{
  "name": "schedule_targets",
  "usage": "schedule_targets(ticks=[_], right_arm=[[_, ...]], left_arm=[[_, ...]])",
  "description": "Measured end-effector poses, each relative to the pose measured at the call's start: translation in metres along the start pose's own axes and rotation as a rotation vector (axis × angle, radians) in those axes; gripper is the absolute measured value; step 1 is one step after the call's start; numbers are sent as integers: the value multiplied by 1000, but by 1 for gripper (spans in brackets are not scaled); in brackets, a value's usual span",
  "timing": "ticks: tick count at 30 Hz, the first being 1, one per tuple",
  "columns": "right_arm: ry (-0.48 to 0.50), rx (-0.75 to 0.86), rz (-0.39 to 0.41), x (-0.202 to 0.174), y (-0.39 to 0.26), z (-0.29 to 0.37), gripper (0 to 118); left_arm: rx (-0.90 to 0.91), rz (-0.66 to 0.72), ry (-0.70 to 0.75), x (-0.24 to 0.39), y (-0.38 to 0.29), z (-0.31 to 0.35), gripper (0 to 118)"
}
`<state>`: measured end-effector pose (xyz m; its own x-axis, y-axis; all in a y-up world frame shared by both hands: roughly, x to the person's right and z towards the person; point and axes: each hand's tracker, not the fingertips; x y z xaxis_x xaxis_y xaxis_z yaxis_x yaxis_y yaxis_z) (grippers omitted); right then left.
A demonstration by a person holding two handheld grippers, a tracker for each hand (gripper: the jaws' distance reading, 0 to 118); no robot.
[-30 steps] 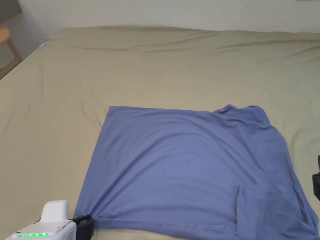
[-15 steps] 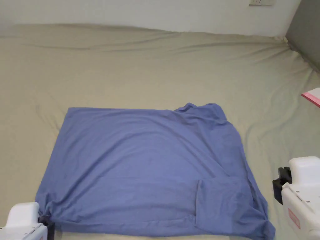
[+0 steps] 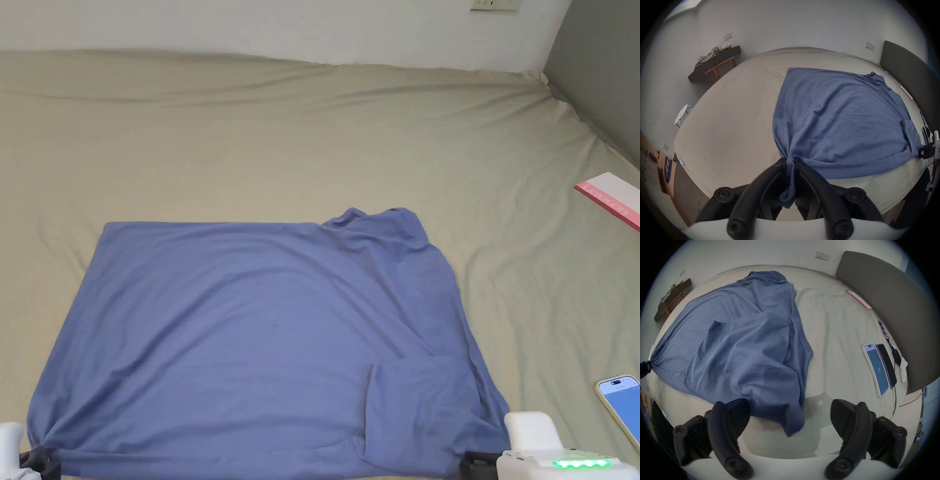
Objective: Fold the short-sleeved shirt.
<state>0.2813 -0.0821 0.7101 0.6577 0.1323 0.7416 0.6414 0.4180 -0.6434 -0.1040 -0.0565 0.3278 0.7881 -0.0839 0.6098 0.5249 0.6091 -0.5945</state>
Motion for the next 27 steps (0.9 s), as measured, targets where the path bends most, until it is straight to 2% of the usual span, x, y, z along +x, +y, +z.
schedule_targets(ticks=[2,3,4,5,6,7,8,11,18,22,27], right_arm=[[7,0,-4,3,0,-3,68],[24,0,-3,3,0,-2,43],[88,7,-5,3,0,-1,13],[136,21,-13,1,0,2,13],[144,36,-6,-1,0,3,13],[64,46,37,-7,-1,5,12],[61,75,58,-6,-2,9,12],[106,170,-31,1,5,30,12],[153,315,-115,19,51,60,12],[142,317,-128,11,90,48,12],[114,240,-135,-2,132,4,12]], left_arm=[[-24,0,8,-1,-6,-5,7],[-32,2,8,-1,-8,-7,7],[-39,7,4,0,-10,-9,7],[-45,8,4,1,-11,-12,7],[-49,8,6,2,-12,-13,7],[-51,7,9,3,-12,-13,7],[-47,13,9,3,-12,-12,7],[-3,98,-34,-2,-5,-2,7],[155,299,-138,-17,40,14,7],[156,297,-144,-11,73,-6,7],[50,250,-120,-1,100,-60,7]])
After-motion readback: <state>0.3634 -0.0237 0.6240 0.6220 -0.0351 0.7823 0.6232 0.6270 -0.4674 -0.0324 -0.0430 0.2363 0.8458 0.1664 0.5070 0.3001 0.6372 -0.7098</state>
